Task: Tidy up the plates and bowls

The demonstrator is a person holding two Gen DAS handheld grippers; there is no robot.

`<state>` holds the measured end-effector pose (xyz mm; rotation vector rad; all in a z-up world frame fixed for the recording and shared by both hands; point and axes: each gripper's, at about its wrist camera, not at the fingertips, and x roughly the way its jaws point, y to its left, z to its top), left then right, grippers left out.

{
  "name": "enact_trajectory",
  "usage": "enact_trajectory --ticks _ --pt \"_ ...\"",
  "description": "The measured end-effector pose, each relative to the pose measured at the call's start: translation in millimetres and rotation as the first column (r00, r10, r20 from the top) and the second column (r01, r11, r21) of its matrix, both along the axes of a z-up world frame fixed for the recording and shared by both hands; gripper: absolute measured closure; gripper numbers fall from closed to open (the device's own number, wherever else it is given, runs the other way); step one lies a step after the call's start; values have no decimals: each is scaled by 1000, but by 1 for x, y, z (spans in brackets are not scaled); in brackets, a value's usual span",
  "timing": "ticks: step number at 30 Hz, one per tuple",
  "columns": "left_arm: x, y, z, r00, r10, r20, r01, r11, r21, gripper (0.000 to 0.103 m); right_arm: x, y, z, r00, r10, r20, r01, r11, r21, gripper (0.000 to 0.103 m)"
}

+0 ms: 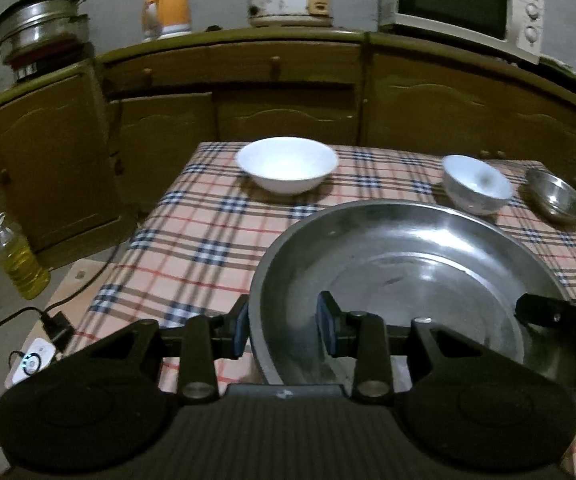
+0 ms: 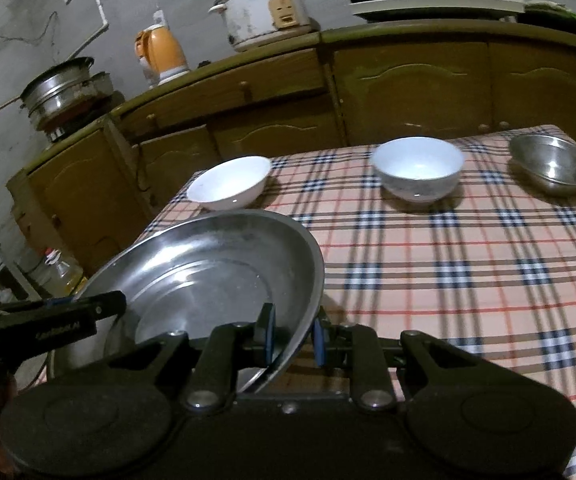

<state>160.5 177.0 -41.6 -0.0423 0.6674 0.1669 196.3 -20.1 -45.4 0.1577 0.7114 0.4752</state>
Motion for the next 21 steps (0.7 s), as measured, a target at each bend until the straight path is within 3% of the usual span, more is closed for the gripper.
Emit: enact_trajectory --ticks 21 --pt "14 90 -45 992 109 -68 -112 993 -42 68 5 104 -43 997 63 -37 -65 996 -66 77"
